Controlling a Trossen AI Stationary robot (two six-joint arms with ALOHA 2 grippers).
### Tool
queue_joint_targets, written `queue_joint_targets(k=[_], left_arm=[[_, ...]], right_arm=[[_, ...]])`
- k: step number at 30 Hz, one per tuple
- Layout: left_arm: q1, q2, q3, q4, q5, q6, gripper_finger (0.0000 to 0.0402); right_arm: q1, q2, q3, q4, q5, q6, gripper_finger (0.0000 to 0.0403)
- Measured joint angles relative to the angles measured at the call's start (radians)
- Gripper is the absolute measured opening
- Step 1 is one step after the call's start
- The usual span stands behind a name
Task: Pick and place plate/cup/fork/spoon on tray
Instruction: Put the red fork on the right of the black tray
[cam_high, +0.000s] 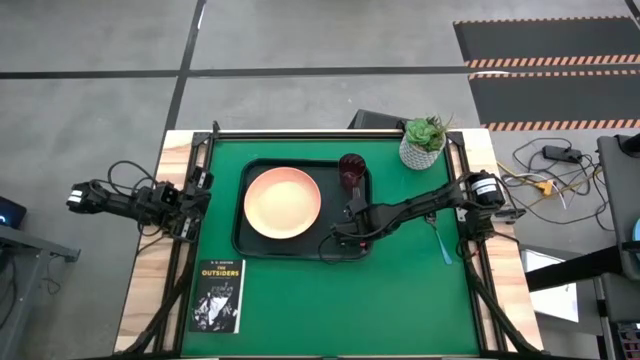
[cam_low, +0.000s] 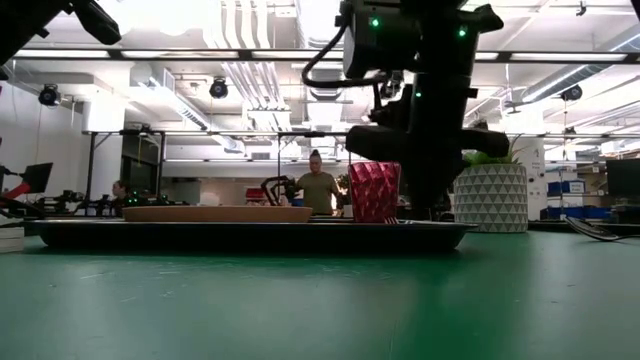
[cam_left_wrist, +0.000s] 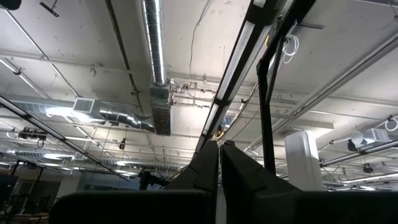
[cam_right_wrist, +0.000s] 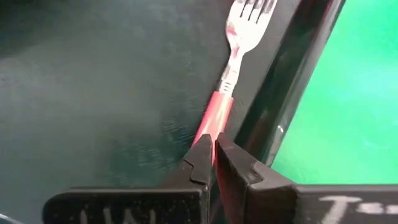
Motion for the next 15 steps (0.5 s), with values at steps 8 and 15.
queue_joint_targets(k=[8,15], left_arm=[[0.0,0.0,0.0,0.0,0.0,0.0,0.0],[0.0,0.0,0.0,0.0,0.0,0.0,0.0]], right_arm=[[-0.005,0.032,-0.004,0.001,0.0,0.0,0.0008],[-0.014,0.053,-0.006,-0.001,0.001,-0.004,0.0008]])
